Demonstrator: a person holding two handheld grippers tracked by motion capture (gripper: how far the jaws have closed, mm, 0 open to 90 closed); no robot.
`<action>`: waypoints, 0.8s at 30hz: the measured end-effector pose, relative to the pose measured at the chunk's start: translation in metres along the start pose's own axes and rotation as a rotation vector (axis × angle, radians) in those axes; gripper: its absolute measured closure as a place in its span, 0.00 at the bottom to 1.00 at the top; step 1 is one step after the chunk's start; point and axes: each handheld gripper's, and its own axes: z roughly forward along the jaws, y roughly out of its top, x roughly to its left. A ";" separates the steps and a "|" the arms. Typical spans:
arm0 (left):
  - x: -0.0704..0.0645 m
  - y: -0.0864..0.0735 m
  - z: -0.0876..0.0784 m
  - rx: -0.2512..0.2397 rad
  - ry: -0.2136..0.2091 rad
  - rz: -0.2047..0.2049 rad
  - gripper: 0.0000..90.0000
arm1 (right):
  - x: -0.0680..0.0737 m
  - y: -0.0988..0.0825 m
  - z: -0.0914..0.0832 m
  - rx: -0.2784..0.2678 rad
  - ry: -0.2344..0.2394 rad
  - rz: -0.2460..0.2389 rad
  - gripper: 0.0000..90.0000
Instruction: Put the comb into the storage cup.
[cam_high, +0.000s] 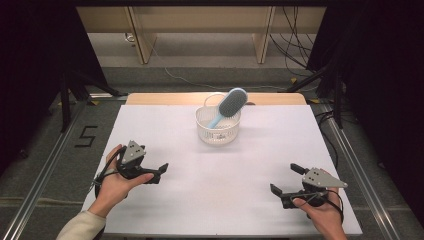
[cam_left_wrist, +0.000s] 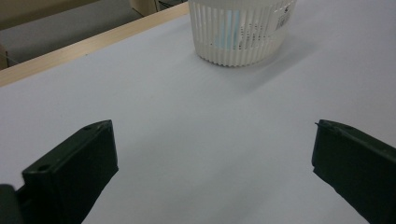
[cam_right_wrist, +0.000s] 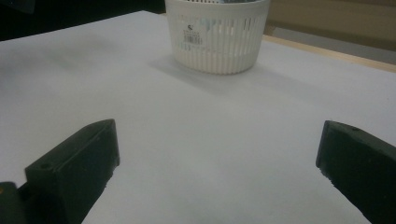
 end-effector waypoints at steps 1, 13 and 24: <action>-0.001 -0.001 0.000 -0.001 -0.001 0.001 0.00 | 0.000 0.000 0.000 0.001 0.001 0.001 0.00; -0.006 -0.011 -0.005 -0.020 -0.010 0.033 0.00 | 0.000 0.000 0.000 0.001 0.004 0.003 0.00; -0.010 -0.022 -0.008 -0.020 -0.020 0.052 0.00 | 0.000 0.000 0.000 -0.002 0.005 0.003 0.00</action>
